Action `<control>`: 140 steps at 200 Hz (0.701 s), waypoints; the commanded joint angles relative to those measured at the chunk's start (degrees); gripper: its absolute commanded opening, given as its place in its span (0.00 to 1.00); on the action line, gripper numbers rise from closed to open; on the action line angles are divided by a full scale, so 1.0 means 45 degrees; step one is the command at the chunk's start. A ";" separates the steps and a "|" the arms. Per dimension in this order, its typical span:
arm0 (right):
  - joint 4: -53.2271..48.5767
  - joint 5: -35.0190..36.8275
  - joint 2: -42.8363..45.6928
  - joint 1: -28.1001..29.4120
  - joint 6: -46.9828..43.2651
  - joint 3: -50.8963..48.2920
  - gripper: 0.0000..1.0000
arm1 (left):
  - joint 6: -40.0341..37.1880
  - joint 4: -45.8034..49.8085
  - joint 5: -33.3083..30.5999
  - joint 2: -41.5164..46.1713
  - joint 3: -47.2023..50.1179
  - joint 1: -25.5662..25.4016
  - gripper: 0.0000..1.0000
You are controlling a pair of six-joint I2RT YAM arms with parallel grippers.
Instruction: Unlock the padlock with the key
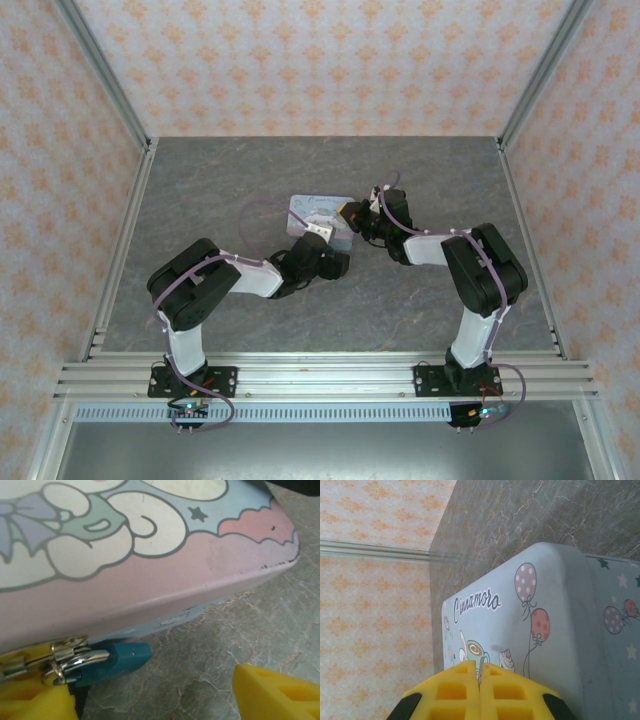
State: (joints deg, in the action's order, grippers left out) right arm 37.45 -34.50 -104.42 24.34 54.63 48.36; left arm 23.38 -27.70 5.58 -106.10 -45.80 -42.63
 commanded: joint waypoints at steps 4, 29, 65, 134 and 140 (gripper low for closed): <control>-0.0666 0.0050 -0.0330 0.0094 -0.0167 -0.0412 0.00 | 0.0997 -0.1570 0.1013 0.0219 -0.0006 0.0247 0.76; -0.0624 0.0088 -0.0371 0.0097 -0.0149 -0.0500 0.00 | 0.1961 -0.2276 0.1281 0.0162 0.0291 0.0658 0.76; -0.0535 0.0108 -0.0311 0.0086 -0.0117 -0.0642 0.00 | 0.3297 -0.3724 0.1693 -0.0187 0.0802 0.1084 0.77; -0.0315 0.0110 -0.0412 0.0088 -0.0065 -0.0784 0.00 | 0.4115 -0.4466 0.1371 -0.0470 0.1116 0.1268 0.77; -0.0301 0.0113 -0.0431 0.0089 -0.0070 -0.0785 0.00 | 0.4257 -0.4517 0.1340 -0.0572 0.1096 0.1304 0.77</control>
State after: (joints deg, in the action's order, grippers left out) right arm 39.99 -34.30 -104.42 24.34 54.63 47.07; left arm 40.58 -42.57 13.30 -106.67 -40.75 -37.76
